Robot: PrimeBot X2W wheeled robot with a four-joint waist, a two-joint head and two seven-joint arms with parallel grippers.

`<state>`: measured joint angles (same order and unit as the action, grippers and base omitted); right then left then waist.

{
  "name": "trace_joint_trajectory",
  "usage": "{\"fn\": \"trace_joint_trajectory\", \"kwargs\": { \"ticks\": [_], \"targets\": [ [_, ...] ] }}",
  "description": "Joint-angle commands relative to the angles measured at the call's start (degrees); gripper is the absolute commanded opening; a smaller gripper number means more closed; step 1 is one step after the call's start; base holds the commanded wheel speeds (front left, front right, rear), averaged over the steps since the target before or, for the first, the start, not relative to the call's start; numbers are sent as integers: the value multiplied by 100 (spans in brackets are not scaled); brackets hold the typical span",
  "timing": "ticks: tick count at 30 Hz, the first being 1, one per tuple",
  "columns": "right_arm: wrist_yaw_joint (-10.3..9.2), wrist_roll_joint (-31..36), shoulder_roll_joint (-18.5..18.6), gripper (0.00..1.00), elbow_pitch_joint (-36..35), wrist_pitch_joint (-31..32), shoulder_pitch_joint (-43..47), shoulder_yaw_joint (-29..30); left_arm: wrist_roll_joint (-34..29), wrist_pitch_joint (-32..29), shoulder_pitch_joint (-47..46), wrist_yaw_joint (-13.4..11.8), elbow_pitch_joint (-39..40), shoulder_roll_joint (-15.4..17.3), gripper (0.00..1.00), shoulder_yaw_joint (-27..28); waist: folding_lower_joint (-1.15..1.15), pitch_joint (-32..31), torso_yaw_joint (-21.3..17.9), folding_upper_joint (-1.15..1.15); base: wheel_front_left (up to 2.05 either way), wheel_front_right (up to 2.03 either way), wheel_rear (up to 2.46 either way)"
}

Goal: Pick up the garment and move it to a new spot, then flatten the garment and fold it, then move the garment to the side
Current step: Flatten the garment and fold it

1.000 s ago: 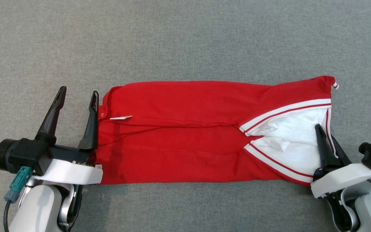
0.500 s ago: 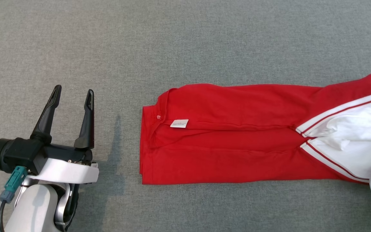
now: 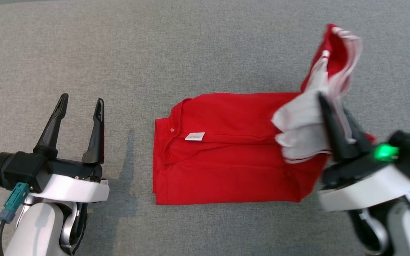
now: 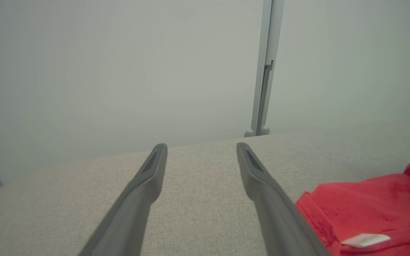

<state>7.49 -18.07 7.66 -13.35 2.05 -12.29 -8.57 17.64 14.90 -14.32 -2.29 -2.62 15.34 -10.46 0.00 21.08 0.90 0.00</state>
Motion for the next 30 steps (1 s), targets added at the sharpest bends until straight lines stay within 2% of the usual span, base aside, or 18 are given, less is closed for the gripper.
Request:
{"fn": "trace_joint_trajectory", "kwargs": {
  "ticks": [1,5,7,12,20,21,22,23,24,30],
  "targets": [
    [-1,-34,-97,0,-143,93,-167,-423,-33,25,-97,27,-8,2,100,-2,0,16,29,0,0,0,0],
    [-1,-134,-274,0,67,185,-415,-1241,-30,25,-168,72,-40,-69,100,-56,0,60,136,0,0,0,0],
    [0,-190,-314,0,182,147,-492,-1424,-28,24,-184,85,-52,-84,100,-62,0,75,167,0,0,0,0],
    [0,-400,-412,0,1111,-41,-865,-2137,-49,24,-254,123,-103,-192,100,-95,0,153,315,0,0,0,0],
    [0,-908,-461,0,2452,-574,-1413,-2961,-102,24,-286,220,-194,-296,100,-101,0,257,443,0,0,0,0],
    [0,-980,-461,10,2550,-635,-1475,-3063,-107,24,-292,219,-203,-305,100,-100,0,270,447,0,0,0,0],
    [0,-1064,-463,31,2636,-692,-1524,-3180,-113,24,-301,230,-209,-313,100,-97,0,281,447,0,0,0,0],
    [0,-1144,-466,96,2678,-763,-1586,-3304,-121,24,-310,237,-219,-320,100,-95,0,289,445,0,0,0,0],
    [0,-1233,-465,100,2715,-830,-1640,-3420,-135,25,-315,247,-227,-324,100,-92,0,293,441,0,0,0,0],
    [0,-1551,-461,100,2572,-1260,-1893,-3782,-191,24,-340,283,-288,-342,100,-62,0,255,385,0,0,0,0]
  ]
}}
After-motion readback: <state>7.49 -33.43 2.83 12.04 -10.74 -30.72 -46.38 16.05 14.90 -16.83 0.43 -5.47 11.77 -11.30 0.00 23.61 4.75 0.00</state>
